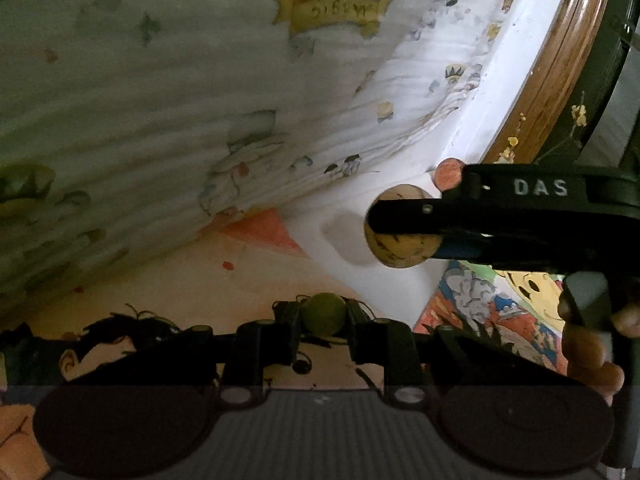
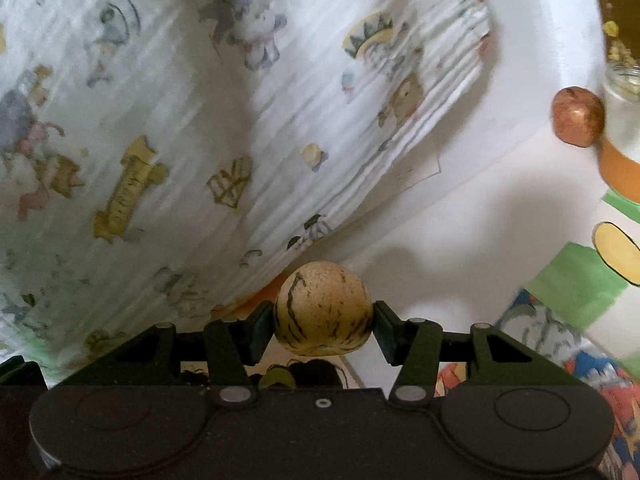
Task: Organize fruits
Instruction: 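Carry the melon and the grape over the metal tray with both grippers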
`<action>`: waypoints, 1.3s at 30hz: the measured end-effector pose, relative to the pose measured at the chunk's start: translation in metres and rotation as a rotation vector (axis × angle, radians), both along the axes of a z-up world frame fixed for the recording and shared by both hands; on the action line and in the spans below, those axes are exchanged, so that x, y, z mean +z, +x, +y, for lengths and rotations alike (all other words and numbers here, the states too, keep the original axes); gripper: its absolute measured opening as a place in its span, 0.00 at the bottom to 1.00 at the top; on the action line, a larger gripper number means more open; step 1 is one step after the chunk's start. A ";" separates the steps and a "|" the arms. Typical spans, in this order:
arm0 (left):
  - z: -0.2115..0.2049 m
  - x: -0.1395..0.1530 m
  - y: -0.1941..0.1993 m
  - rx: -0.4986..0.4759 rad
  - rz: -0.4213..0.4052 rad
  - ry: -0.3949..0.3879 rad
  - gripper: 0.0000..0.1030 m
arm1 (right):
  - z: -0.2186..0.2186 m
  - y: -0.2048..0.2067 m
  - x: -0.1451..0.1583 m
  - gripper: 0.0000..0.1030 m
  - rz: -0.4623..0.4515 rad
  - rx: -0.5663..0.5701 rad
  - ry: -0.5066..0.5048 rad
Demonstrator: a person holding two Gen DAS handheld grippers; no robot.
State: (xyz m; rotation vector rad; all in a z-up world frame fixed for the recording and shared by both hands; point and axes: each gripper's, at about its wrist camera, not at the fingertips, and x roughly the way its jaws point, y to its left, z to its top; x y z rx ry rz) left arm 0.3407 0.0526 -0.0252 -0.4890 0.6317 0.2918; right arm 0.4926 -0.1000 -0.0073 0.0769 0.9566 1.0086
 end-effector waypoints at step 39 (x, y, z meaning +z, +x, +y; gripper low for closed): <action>-0.137 0.081 -0.102 -0.192 -0.096 0.089 0.25 | -0.225 -0.143 0.073 0.53 -0.106 -0.282 -0.003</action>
